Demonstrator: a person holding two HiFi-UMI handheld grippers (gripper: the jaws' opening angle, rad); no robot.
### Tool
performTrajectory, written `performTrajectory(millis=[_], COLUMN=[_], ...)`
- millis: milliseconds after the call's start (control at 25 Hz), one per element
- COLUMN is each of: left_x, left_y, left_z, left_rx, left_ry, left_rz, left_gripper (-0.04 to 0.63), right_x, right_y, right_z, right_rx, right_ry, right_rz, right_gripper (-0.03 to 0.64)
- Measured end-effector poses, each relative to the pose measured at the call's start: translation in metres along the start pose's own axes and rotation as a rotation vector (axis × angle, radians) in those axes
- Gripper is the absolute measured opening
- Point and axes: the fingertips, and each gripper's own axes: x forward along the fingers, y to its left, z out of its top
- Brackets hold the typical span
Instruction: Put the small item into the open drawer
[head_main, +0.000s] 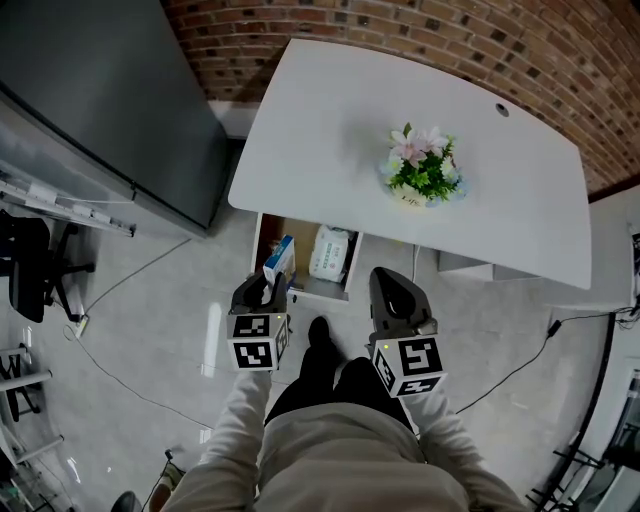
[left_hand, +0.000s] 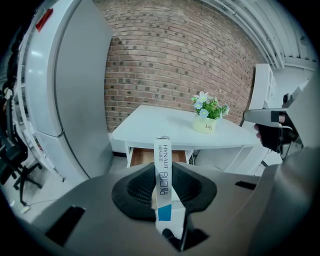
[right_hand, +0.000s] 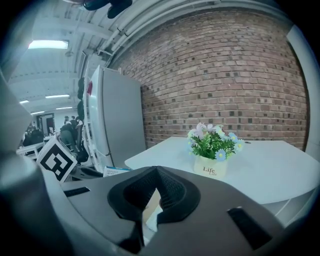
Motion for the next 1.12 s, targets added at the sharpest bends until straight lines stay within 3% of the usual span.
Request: performTrajectory(millis=[1120], left_x=[0.122], left_y=[0.024], left_z=[-0.059], left_rx=[0.007], left_ry=[0.187], left_rz=[0.04], left_gripper=[0.098], right_x=[0.051], right_y=[-0.013], right_z=[-0.023], right_rx=[0.013], right_ry=[0.046], right_rz=[0.03], right_gripper=[0.026])
